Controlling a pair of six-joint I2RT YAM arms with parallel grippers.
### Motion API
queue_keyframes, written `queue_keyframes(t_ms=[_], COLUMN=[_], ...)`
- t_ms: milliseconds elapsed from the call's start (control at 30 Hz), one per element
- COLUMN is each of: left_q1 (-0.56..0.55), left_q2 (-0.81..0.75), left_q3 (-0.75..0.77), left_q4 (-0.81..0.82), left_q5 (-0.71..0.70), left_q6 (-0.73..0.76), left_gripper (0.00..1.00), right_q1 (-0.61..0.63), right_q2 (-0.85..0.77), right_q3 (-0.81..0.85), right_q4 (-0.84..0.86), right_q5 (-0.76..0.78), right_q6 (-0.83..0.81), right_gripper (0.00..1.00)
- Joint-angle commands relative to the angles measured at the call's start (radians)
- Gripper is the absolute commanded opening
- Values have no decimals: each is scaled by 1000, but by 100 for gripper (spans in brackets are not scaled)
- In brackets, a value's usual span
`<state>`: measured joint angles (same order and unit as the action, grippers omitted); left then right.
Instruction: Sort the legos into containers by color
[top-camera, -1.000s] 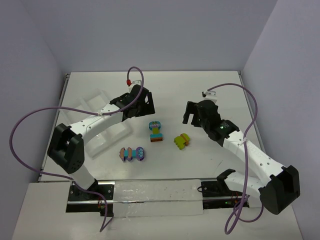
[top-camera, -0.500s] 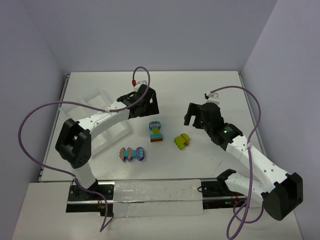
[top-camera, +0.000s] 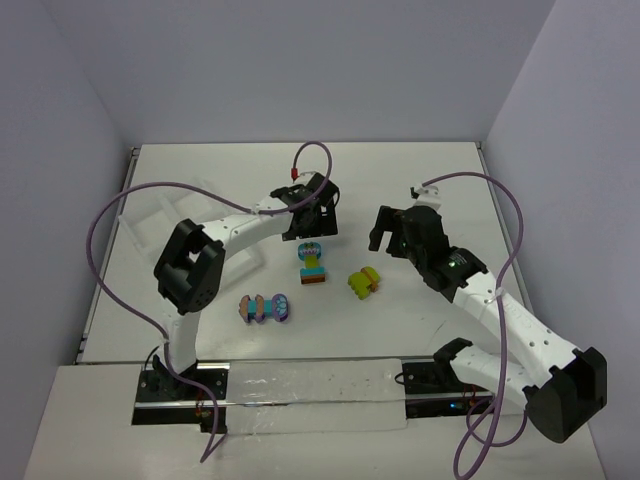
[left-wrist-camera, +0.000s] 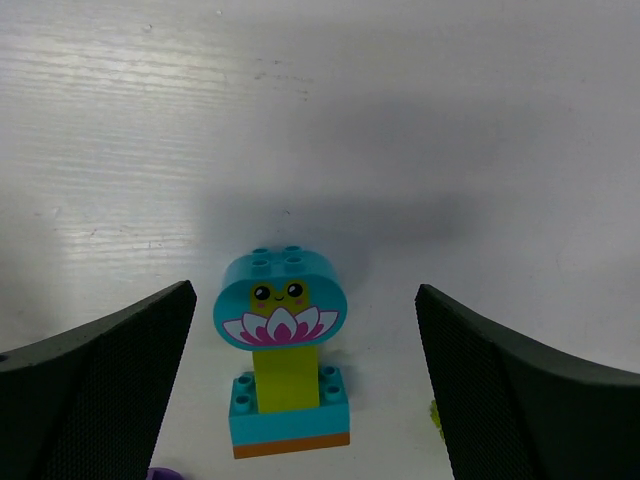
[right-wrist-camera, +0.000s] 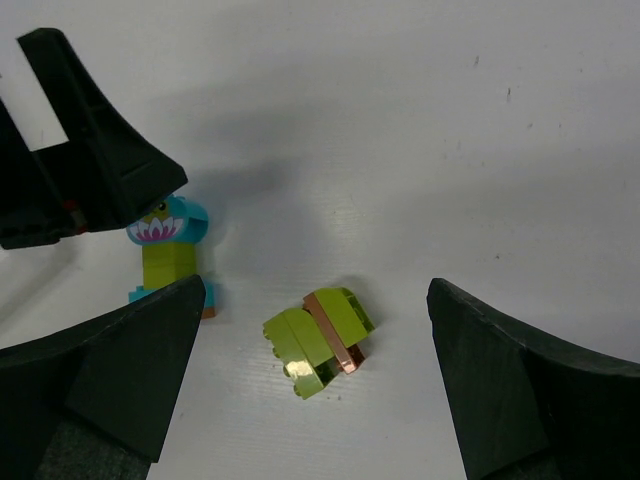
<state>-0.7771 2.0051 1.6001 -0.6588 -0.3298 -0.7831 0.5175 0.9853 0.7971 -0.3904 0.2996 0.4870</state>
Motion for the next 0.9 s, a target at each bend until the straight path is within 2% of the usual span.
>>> queue_keyframes(t_ms=[0, 300, 467, 867], left_q1=[-14, -21, -23, -27], left_q2=[43, 73, 82, 112], left_q3=[50, 8, -2, -5], left_q4=[-61, -38, -21, -38], left_q5=[-9, 4, 2, -35], left_q6=[-46, -68, -67, -78], left_gripper=[99, 98, 92, 87], right_q1=[7, 7, 7, 7], right_q2=[-30, -16, -8, -4], right_q3=[25, 31, 39, 30], right_q4=[-15, -16, -15, -13], right_q5=[33, 9, 4, -2], right_q6=[10, 9, 9, 15], right_gripper=[100, 100, 100, 100])
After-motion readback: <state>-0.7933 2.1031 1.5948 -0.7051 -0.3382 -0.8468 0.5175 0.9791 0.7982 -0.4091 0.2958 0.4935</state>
